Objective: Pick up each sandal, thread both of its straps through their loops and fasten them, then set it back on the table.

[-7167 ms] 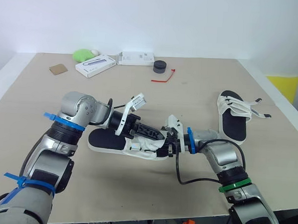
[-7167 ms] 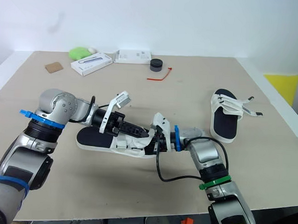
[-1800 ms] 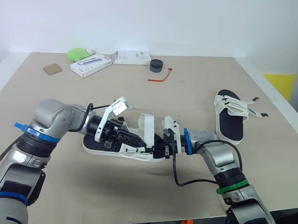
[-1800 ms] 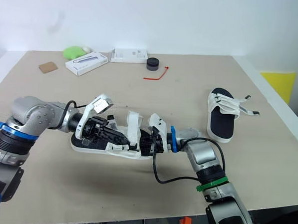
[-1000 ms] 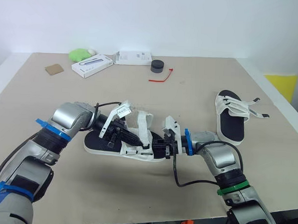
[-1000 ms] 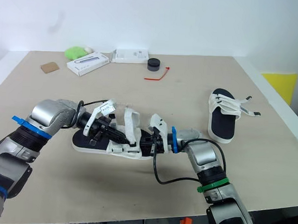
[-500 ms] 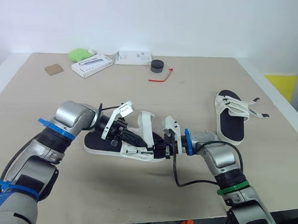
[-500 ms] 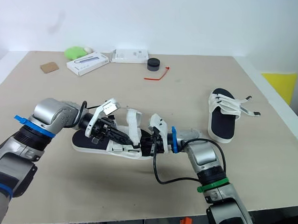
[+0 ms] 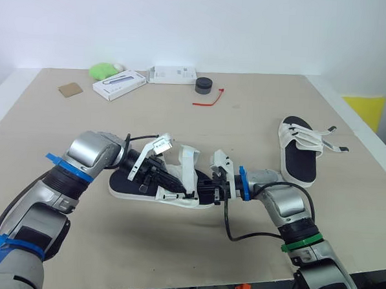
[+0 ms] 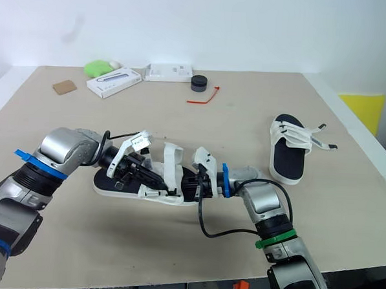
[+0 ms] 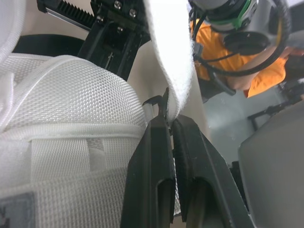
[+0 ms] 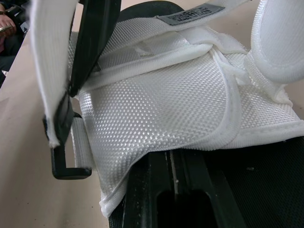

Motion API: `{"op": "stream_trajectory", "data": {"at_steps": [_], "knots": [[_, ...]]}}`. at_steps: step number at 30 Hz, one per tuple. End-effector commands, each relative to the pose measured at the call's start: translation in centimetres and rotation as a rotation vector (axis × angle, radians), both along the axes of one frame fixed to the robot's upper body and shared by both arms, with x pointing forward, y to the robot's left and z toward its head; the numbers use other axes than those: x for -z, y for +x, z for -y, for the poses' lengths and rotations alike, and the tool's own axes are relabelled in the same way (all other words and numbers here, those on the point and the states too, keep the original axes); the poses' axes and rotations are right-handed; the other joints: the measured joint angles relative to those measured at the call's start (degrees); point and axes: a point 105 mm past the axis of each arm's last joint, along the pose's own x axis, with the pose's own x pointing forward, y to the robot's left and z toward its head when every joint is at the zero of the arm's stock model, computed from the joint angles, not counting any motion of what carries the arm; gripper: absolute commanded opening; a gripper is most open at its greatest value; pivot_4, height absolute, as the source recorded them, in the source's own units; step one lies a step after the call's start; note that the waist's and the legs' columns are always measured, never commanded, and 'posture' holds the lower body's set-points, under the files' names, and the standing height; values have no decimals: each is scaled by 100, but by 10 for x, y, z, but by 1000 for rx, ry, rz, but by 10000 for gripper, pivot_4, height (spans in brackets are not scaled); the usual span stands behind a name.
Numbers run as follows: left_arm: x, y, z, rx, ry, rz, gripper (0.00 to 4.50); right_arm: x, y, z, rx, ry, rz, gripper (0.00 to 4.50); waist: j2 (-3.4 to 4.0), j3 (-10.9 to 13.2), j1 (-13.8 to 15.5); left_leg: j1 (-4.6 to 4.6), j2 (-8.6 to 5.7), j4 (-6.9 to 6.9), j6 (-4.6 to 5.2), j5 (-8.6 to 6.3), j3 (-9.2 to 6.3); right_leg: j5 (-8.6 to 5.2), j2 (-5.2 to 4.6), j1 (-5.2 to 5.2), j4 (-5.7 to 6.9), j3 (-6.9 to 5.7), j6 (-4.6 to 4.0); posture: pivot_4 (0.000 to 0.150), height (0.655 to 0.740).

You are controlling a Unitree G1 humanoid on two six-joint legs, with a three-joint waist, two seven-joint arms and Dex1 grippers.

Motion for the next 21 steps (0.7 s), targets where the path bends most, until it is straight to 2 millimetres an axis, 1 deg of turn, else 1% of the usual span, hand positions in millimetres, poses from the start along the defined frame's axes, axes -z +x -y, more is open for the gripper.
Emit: {"op": "stream_trajectory", "data": {"at_steps": [1, 6, 11, 16, 21], "knots": [[14, -4, 0, 31, 69, 42, 1199, 53, -14, 9, 47, -127, -169, 0, 1, -2, 1, 0, 0, 0, 0, 0, 0, 0, 0, 0, 0, 0, 0, 1500, 7400], [23, -3, -3, 51, 124, 101, 1199, 53, -14, 9, 48, -126, -169, 0, 7, -16, 5, 2, 0, 0, 0, 0, 0, -1, 0, 3, 0, 0, 0, 1500, 7400], [25, -1, -2, 63, 155, 151, 1199, 53, -14, 7, 47, -124, -167, 0, 12, -25, 5, 12, 0, 0, 0, 0, 0, -11, 0, 13, 0, 0, -17, 1500, 7400], [35, 6, -1, 68, 217, 259, 1199, 54, -14, 4, 46, -119, -167, 0, 12, -25, 6, 38, 0, 0, -1, -1, 0, -18, -1, 41, -1, 1, -23, 1500, 7400], [38, 4, -4, 124, 239, 346, 1199, 54, -14, 3, 45, -113, -168, 0, 11, -38, 6, 49, 0, -1, -1, -1, 1, -19, -1, 49, -1, 2, -24, 1500, 7400]]}}
